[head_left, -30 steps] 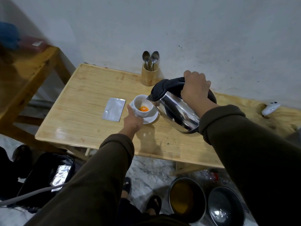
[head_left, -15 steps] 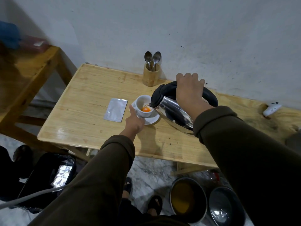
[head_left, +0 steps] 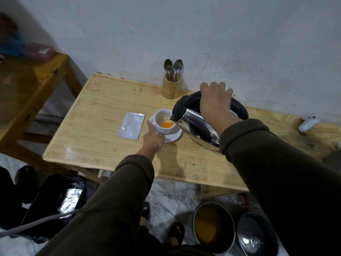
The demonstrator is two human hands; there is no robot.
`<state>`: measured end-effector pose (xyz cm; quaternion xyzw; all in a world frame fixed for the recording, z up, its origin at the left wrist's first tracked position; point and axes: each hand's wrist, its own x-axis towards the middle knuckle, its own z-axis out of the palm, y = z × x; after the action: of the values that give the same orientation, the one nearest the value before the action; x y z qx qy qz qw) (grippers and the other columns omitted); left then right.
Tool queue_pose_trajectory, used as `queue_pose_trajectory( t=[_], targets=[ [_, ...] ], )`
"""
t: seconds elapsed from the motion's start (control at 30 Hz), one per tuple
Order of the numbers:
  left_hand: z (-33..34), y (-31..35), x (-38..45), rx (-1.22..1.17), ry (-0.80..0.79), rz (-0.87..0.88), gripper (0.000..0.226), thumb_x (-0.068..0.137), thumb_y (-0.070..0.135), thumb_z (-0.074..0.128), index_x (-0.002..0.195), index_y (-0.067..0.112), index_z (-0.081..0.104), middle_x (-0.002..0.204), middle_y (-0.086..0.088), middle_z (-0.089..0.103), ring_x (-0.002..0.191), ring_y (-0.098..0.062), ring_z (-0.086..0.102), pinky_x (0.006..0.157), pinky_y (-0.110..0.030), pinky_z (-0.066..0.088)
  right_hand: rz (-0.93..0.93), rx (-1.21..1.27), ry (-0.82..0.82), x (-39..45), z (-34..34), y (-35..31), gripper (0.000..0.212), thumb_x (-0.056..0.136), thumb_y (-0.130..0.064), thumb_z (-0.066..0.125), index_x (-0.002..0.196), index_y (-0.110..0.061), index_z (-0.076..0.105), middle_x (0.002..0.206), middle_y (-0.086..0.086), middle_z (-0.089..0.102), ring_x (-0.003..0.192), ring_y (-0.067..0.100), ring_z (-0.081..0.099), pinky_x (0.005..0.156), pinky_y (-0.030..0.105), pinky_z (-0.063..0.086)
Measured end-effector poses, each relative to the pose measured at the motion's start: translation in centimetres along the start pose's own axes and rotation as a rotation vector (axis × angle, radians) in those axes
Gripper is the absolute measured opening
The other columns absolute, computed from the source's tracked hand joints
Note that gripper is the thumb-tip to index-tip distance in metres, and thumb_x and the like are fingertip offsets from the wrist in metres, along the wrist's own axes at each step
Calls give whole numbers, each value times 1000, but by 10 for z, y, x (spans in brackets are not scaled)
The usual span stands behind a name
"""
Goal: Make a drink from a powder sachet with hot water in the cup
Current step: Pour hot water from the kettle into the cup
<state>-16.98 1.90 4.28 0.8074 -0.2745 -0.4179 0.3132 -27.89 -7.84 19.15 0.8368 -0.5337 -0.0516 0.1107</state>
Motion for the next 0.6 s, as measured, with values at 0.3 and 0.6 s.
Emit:
queue_pose_trajectory(
  t=[0.3, 0.6],
  targets=[
    [2, 0, 0, -10, 18, -14, 80, 96, 18, 45, 152, 23, -12, 148, -18, 41, 129, -37, 47, 101, -39, 42, 6, -1, 4, 2, 2, 3, 34, 92, -12, 51, 125, -9, 45, 121, 17, 53, 117, 32, 46, 98, 45, 38],
    [4, 2, 0, -13, 26, -13, 79, 97, 19, 44, 152, 22, -12, 146, -21, 42, 129, -38, 47, 101, -41, 42, 6, -6, 0, 2, 1, 7, 35, 90, -10, 52, 125, -9, 44, 121, 17, 53, 117, 32, 46, 98, 44, 38]
  ],
)
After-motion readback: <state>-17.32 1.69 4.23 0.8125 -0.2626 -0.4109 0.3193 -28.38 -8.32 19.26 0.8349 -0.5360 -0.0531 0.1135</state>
